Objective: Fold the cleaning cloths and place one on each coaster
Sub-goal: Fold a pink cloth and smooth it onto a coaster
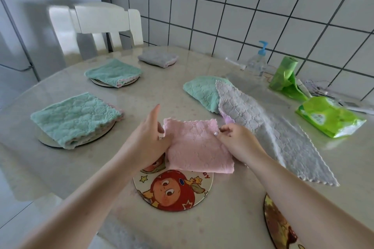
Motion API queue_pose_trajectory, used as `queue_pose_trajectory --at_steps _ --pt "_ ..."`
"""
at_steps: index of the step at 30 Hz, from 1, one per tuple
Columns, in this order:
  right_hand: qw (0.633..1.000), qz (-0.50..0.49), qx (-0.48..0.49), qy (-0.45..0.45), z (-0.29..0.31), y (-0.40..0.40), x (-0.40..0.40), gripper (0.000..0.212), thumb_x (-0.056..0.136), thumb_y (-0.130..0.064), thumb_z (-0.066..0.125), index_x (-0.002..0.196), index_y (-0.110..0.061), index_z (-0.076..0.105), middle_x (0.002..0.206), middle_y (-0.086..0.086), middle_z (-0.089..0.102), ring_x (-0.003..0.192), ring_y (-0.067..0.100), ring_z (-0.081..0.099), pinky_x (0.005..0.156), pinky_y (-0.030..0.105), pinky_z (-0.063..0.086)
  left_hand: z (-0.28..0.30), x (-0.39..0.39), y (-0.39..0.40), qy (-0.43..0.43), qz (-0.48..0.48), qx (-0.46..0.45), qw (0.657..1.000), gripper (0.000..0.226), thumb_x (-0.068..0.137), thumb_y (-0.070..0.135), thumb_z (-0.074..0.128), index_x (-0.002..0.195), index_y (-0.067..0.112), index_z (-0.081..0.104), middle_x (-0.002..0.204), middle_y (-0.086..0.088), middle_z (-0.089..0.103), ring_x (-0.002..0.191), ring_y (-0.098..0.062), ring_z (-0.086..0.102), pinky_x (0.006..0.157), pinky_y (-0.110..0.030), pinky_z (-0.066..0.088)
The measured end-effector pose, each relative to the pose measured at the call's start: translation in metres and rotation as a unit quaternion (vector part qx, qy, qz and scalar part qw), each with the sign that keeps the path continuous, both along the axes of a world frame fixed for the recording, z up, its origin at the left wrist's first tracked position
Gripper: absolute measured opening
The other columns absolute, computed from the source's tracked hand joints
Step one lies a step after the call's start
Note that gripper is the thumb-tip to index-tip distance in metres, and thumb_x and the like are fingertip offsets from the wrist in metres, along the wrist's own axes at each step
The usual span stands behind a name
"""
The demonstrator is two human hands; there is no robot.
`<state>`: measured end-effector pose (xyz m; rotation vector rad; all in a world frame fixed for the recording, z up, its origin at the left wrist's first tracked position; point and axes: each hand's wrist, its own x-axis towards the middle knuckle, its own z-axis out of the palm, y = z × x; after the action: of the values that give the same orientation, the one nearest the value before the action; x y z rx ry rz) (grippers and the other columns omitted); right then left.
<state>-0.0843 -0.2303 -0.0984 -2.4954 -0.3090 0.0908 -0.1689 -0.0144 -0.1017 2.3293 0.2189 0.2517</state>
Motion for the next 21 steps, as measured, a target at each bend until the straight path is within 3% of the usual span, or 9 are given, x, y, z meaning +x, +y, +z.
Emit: queue_pose_trajectory --at_steps 3,6,8,12,14,17,21 --pt "0.997 -0.004 0.016 -0.072 0.005 0.002 -0.004 0.023 0.088 -0.032 0.052 0.11 -0.026 0.057 0.095 -0.008 0.059 0.084 0.009 0.056 0.073 0.028 0.046 0.005 -0.008 -0.007 -0.126 -0.011 0.06 0.99 0.05 0.092 0.028 0.049 0.14 0.025 0.034 0.115 0.01 0.051 0.096 -0.004 0.052 0.085 -0.025 0.044" --pt "0.989 0.089 -0.028 -0.118 0.005 0.012 -0.005 0.04 0.093 -0.035 0.045 0.131 -0.02 0.05 0.132 -0.003 0.05 0.12 0.011 0.047 0.1 0.029 0.037 0.013 -0.006 -0.02 -0.123 -0.089 0.11 0.982 0.038 0.097 0.025 0.039 0.134 0.025 0.047 0.137 0.011 0.048 0.124 -0.005 0.043 0.101 -0.024 0.033" --pt "0.979 0.157 -0.09 -0.092 -0.002 0.024 -0.007 0.049 0.096 -0.041 0.036 0.14 -0.02 0.039 0.148 -0.003 0.035 0.136 0.012 0.03 0.113 0.04 0.025 0.012 0.002 -0.03 -0.044 -0.126 0.174 0.976 0.041 0.099 0.029 0.028 0.138 0.027 0.042 0.148 0.01 0.036 0.138 -0.007 0.026 0.115 -0.036 0.02" --pt "0.964 0.175 -0.196 -0.048 -0.016 0.032 -0.006 0.053 0.097 -0.047 0.024 0.147 -0.03 0.018 0.157 -0.004 0.012 0.144 0.013 0.007 0.116 0.049 0.012 -0.003 0.009 -0.035 0.104 -0.155 0.305 0.934 0.053 0.099 0.042 0.016 0.148 0.021 0.017 0.157 0.004 0.009 0.145 -0.015 0.002 0.116 -0.051 0.003" --pt "0.96 0.168 -0.224 -0.028 -0.016 0.028 -0.005 0.057 0.096 -0.051 0.022 0.148 -0.031 0.008 0.158 -0.005 0.001 0.145 0.013 -0.002 0.117 0.048 0.003 -0.011 0.005 -0.029 0.12 -0.159 0.332 0.922 0.062 0.095 0.05 0.006 0.149 0.02 0.002 0.158 0.001 -0.004 0.144 -0.016 -0.007 0.115 -0.053 -0.001" --pt "0.958 0.148 -0.243 -0.019 -0.017 0.016 -0.007 0.064 0.093 -0.058 0.017 0.148 -0.03 -0.001 0.158 -0.003 -0.007 0.145 0.015 -0.006 0.116 0.041 -0.004 -0.015 0.0 -0.022 0.11 -0.149 0.334 0.924 0.089 0.071 0.062 -0.017 0.148 0.019 -0.005 0.157 0.001 -0.01 0.144 -0.015 -0.012 0.115 -0.052 -0.006" --pt "0.966 0.139 -0.215 -0.04 -0.015 0.013 -0.01 0.066 0.094 -0.056 0.023 0.149 -0.025 0.005 0.158 0.0 0.009 0.144 0.017 0.007 0.117 0.04 0.004 -0.016 -0.001 -0.019 0.092 -0.131 0.317 0.935 0.095 0.066 0.065 -0.018 0.148 0.021 -0.003 0.158 0.002 -0.005 0.144 -0.015 -0.008 0.116 -0.05 -0.006"
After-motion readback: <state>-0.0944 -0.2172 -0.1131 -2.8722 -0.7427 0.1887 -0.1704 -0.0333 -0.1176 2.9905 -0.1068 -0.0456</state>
